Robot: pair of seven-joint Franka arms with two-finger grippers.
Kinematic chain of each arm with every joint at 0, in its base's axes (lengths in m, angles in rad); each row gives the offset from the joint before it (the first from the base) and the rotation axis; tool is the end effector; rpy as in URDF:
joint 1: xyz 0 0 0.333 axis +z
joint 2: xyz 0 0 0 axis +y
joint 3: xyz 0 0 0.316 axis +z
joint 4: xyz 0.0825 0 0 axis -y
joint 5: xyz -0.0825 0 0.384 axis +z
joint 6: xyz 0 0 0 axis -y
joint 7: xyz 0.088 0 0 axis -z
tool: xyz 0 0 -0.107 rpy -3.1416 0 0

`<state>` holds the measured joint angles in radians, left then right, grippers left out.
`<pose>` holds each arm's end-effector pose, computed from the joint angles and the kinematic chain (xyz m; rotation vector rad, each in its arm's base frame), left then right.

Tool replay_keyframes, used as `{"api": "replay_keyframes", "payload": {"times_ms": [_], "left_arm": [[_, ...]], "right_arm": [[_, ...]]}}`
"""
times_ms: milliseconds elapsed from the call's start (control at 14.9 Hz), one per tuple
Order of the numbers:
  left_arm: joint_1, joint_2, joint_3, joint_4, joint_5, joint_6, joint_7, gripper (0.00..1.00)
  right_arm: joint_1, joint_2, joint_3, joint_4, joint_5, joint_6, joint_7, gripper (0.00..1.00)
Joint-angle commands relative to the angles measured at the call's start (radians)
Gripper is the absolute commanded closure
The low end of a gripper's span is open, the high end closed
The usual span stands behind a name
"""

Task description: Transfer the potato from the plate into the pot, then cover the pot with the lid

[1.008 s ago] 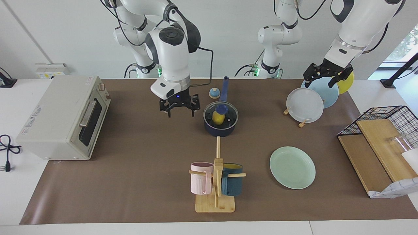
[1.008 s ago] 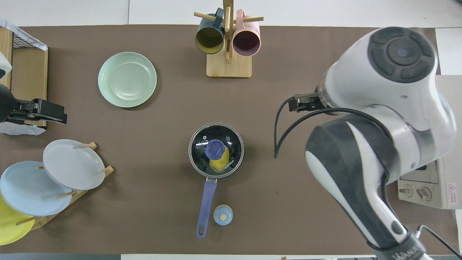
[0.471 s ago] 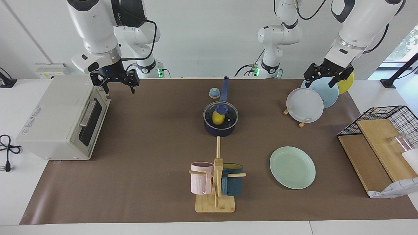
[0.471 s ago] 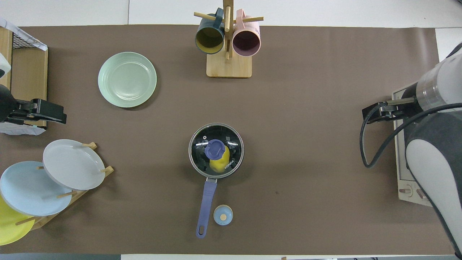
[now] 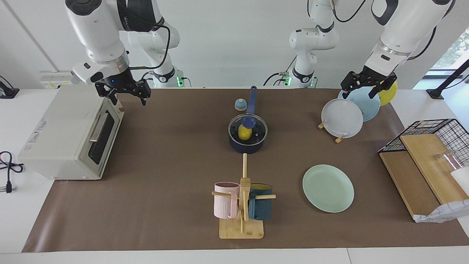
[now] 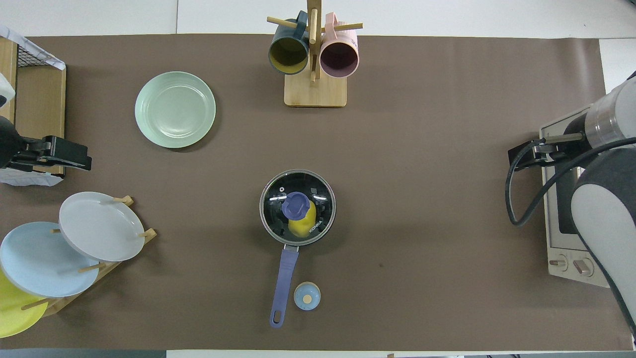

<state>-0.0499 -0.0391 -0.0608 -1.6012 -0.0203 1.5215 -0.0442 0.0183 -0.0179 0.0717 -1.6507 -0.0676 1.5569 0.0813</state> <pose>0.5333 -0.0622 0.6273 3.1244 -0.1047 -0.0656 0.5433 0.0420 0.5958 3.0646 0.0157 -0.1070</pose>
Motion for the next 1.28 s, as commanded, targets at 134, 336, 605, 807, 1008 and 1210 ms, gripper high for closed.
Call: {"api": "replay_keyframes", "payload": {"times_ms": [134, 336, 605, 807, 1008, 1210], "left_arm": [[-0.014, 0.001, 0.015, 0.007, -0.006, -0.006, -0.005, 0.00], [-0.014, 0.001, 0.013, 0.007, -0.006, -0.006, -0.005, 0.00], [-0.014, 0.001, 0.013, 0.009, -0.006, -0.006, -0.005, 0.00], [-0.014, 0.001, 0.015, 0.007, -0.006, -0.006, -0.005, 0.00], [-0.014, 0.001, 0.013, 0.007, -0.006, -0.006, -0.005, 0.00], [-0.014, 0.001, 0.015, 0.007, -0.006, -0.006, -0.005, 0.00]], "right_arm": [[-0.020, -0.008, -0.012, 0.026, 0.032, -0.046, -0.012, 0.00], [-0.018, -0.036, -0.036, 0.025, 0.031, -0.066, -0.029, 0.00], [-0.018, -0.047, -0.090, 0.022, 0.055, -0.069, -0.087, 0.00], [-0.014, -0.047, -0.087, 0.000, 0.057, -0.019, -0.063, 0.00], [-0.014, -0.048, -0.087, 0.000, 0.055, -0.014, -0.066, 0.00], [-0.012, -0.048, -0.084, -0.003, 0.064, -0.014, -0.061, 0.00]]}}
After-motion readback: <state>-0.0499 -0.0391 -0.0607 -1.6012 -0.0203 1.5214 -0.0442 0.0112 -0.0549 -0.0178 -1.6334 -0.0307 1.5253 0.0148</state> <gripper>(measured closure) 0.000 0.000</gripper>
